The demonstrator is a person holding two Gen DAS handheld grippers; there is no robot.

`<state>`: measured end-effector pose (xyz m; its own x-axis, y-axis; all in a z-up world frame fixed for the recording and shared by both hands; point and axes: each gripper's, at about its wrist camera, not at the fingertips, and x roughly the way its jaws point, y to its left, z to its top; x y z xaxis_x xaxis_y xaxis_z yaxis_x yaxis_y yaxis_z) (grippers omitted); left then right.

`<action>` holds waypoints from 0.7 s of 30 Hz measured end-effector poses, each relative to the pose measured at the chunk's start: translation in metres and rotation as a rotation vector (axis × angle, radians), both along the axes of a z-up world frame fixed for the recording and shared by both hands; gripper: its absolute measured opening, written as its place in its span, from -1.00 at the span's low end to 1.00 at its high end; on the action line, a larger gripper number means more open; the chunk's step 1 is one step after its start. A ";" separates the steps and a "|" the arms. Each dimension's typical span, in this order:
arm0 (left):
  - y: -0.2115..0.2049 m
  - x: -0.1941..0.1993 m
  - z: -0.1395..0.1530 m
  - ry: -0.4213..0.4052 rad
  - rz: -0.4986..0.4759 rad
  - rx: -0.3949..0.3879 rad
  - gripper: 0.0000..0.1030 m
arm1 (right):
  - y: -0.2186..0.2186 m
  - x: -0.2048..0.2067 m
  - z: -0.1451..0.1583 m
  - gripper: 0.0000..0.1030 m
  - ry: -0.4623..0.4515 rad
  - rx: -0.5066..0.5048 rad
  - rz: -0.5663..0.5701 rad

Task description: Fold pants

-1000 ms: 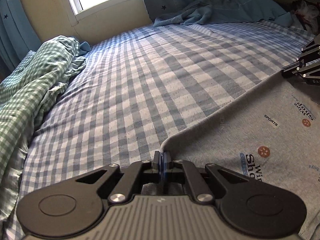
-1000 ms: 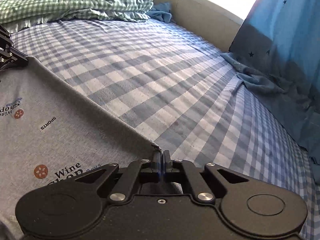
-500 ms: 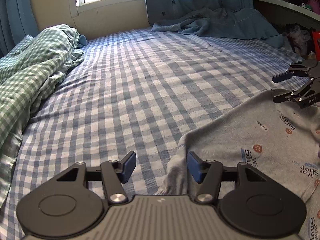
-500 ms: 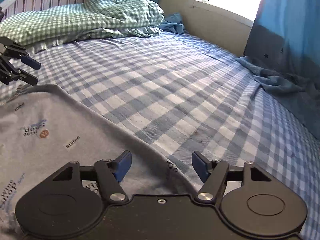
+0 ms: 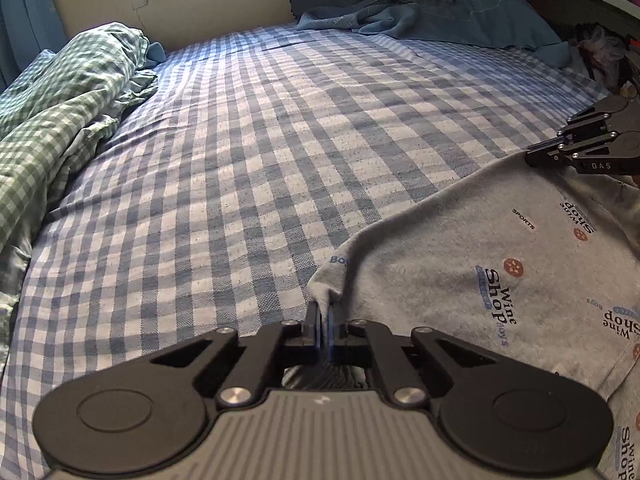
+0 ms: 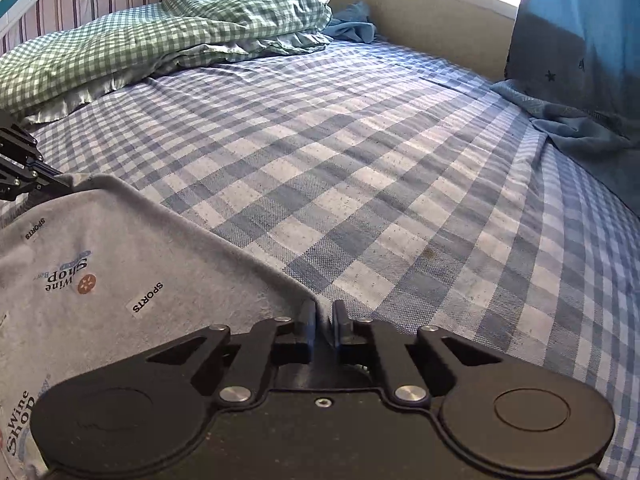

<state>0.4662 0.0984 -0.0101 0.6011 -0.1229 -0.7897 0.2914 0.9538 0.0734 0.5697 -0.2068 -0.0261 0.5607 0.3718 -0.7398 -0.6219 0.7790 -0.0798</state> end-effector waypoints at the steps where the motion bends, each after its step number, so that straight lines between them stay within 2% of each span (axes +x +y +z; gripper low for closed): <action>1: 0.000 -0.003 0.004 -0.016 0.006 0.000 -0.95 | 0.000 -0.005 0.003 -1.00 -0.016 -0.002 -0.006; 9: -0.009 -0.058 0.056 -0.204 -0.040 0.021 -0.95 | -0.016 -0.080 0.050 -1.00 -0.175 0.034 -0.022; 15: -0.034 -0.127 0.092 -0.366 -0.143 0.095 -0.95 | -0.032 -0.176 0.089 -1.00 -0.306 0.019 -0.021; 21: -0.048 -0.204 0.094 -0.459 -0.229 0.168 -0.95 | -0.033 -0.285 0.103 -1.00 -0.416 -0.026 -0.019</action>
<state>0.2618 0.0505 0.0843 0.8616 -0.1859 -0.4723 0.3925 0.8340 0.3878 0.2851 -0.2398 0.0772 0.8205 0.3427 -0.4575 -0.5178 0.7847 -0.3409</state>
